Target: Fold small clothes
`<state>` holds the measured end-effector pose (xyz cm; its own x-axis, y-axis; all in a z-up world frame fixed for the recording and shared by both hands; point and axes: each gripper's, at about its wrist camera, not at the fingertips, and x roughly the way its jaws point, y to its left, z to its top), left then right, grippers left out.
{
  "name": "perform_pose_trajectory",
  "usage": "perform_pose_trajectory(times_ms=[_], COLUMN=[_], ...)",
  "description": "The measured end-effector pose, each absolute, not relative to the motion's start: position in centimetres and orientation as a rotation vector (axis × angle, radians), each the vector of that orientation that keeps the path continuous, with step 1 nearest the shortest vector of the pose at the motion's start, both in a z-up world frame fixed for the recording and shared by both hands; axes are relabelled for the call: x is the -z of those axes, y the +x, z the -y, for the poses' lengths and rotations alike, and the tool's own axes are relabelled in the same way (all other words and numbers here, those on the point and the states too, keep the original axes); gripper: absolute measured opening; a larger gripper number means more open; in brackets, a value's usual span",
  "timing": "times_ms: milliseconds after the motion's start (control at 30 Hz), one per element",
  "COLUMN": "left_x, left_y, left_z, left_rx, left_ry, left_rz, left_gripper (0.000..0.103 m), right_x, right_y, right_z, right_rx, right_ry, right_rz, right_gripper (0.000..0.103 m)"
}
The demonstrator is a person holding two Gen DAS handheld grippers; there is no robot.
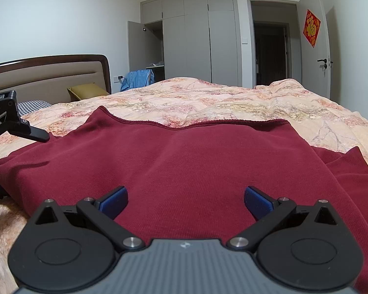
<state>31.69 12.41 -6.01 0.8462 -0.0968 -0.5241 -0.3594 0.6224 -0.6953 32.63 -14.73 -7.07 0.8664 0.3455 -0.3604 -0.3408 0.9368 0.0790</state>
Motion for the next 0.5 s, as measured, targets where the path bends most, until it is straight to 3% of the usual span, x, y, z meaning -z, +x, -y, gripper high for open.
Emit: perform_pose_trajectory(times_ms=[333,500], left_x=[6.21,5.81], left_y=[31.13,30.83], left_z=[-12.29,-12.02], left_rx=[-0.164,-0.207], left_ry=[-0.903,-0.9], left_rz=[-0.523,-0.52], left_gripper=[0.102,0.094], right_x=[7.08,7.09], right_y=[32.63,32.62], right_z=[14.73,14.72], right_rx=[-0.36,-0.36], right_ry=[0.012,0.013], right_rz=[-0.379,-0.379], right_gripper=[0.103,0.103])
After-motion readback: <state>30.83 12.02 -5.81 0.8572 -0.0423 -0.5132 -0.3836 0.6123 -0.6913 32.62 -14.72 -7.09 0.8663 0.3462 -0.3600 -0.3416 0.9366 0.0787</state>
